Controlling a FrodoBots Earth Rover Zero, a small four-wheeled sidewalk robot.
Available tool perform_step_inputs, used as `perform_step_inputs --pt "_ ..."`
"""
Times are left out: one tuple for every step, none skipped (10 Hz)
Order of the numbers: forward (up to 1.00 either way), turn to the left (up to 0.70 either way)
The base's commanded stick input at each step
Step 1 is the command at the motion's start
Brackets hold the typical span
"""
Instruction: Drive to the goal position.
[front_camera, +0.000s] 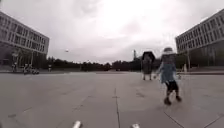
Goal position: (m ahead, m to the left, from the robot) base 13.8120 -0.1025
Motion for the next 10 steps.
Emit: perform_step_inputs --pt "0.55 0.00" --pt "0.70 0.00" --pt "0.70 0.00" --pt "0.70 0.00" --pt "0.70 0.00" --pt "0.70 0.00" --pt "0.70 0.00" --pt "0.70 0.00" --pt "0.69 0.00" --pt "0.61 0.00"
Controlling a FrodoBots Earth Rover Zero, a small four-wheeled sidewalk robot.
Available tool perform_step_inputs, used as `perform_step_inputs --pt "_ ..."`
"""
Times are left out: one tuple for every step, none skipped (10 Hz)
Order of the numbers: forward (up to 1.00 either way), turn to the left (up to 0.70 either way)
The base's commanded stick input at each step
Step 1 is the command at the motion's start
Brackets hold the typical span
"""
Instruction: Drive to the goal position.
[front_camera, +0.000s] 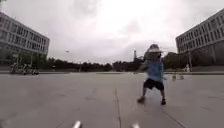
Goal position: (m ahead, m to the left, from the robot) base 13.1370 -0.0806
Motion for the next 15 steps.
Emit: perform_step_inputs --pt "0.54 0.00" --pt "0.50 0.00" --pt "0.12 0.00" --pt "0.10 0.00" --pt "0.10 0.00" --pt "0.10 0.00" --pt "0.07 0.00" --pt "0.06 0.00" --pt "0.07 0.00" --pt "0.07 0.00" --pt "0.06 0.00" --pt "0.07 0.00" --pt "0.07 0.00" --pt "0.06 0.00" --pt "0.07 0.00"
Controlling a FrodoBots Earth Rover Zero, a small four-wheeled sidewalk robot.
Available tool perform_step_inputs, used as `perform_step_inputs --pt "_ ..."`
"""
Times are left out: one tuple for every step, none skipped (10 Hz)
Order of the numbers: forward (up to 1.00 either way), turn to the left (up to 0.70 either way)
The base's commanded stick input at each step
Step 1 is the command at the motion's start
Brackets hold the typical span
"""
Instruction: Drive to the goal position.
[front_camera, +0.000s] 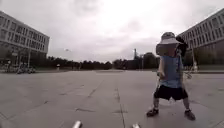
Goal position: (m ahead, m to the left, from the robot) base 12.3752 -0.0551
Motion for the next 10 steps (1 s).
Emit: perform_step_inputs --pt "0.07 0.00" --pt "0.06 0.00" --pt "0.06 0.00" --pt "0.06 0.00" --pt "0.06 0.00" --pt "0.06 0.00" --pt "0.07 0.00" --pt "0.07 0.00" --pt "0.07 0.00" --pt "0.07 0.00"
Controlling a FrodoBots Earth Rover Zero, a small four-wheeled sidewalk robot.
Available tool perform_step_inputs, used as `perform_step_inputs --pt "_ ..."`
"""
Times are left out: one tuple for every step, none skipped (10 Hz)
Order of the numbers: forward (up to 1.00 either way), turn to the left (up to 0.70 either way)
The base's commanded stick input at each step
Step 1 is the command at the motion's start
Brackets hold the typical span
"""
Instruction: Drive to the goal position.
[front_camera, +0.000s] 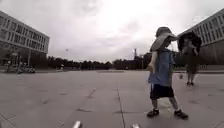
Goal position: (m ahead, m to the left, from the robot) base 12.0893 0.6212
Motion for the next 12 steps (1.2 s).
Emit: perform_step_inputs --pt "0.07 0.00" --pt "0.07 0.00" --pt "0.07 0.00" --pt "0.07 0.00" --pt "0.07 0.00" --pt "0.07 0.00" --pt "0.06 0.00" --pt "0.06 0.00" --pt "0.07 0.00" --pt "0.07 0.00" --pt "0.07 0.00" --pt "0.05 0.00"
